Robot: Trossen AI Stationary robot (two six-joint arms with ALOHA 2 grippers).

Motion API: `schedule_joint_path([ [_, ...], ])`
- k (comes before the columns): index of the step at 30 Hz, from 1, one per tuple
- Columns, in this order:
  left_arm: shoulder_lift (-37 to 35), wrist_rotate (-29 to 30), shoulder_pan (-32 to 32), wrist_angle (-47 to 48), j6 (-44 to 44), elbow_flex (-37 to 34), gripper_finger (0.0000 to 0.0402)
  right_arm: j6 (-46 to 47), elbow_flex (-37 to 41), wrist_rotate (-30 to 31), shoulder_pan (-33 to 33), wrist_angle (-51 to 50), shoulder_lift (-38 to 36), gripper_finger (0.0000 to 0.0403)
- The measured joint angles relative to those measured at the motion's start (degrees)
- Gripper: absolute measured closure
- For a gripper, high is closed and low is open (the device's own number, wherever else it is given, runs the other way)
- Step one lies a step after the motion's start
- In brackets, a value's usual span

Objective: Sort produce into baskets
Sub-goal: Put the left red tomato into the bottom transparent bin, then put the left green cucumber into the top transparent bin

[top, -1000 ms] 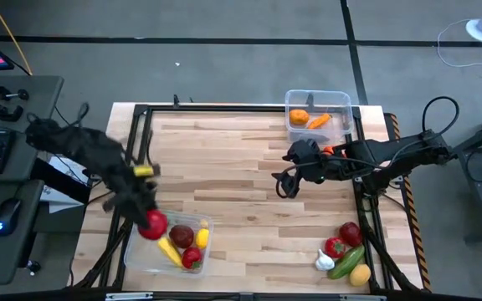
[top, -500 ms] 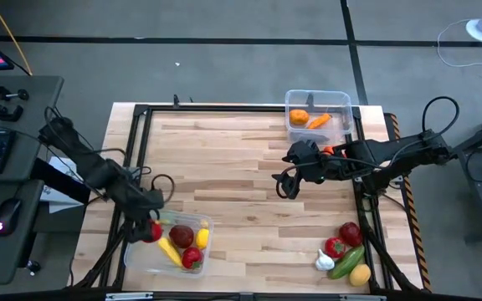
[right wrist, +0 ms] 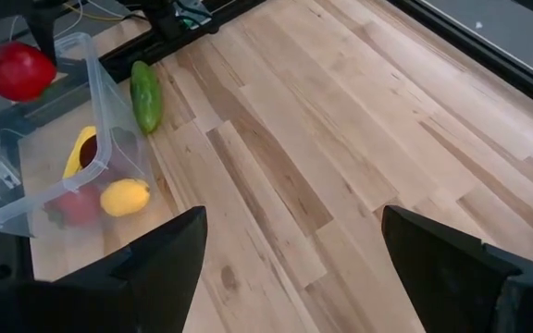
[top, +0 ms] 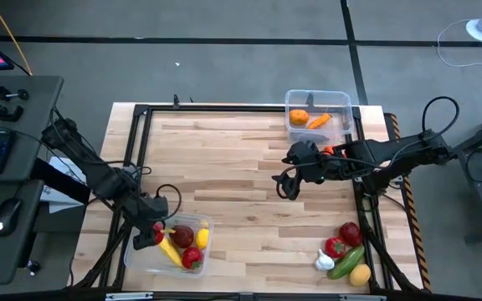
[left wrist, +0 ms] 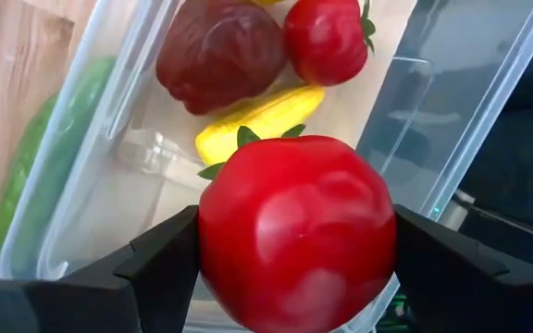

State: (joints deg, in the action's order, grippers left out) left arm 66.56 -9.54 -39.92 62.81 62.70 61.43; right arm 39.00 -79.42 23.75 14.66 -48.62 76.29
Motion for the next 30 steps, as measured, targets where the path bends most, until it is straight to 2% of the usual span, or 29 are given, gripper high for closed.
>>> schedule_joint_path([
  [6,0.8,-2.2,0.0,-0.2,-0.7,0.0,0.0096,1.0,0.0,-0.1,0.0,0.0,0.0,0.0087],
  [14,1.9,-5.9,1.3,-0.2,-6.2,0.0,0.0012,1.1,0.0,-0.3,0.0,0.0,0.0,0.0087],
  [17,1.9,-6.3,3.4,-0.1,-7.5,0.0,0.0006,1.1,0.0,-0.3,0.0,0.0,0.0,0.0087],
  [19,1.7,-9.6,5.5,0.1,-7.6,0.0,0.0008,1.4,0.0,-0.3,0.0,0.0,0.0,0.0087],
  [22,0.6,-17.9,9.7,0.3,-10.7,0.1,0.0009,2.1,0.0,-0.3,0.0,0.0,0.0,0.0087],
  [25,0.0,-22.0,15.3,0.9,-12.6,1.5,0.0009,2.6,0.0,-0.3,0.0,0.0,0.0,0.0087],
  [30,0.9,-20.5,28.0,6.3,-25.3,6.5,0.0009,3.6,0.0,-0.1,0.0,0.1,0.0,0.0087],
])
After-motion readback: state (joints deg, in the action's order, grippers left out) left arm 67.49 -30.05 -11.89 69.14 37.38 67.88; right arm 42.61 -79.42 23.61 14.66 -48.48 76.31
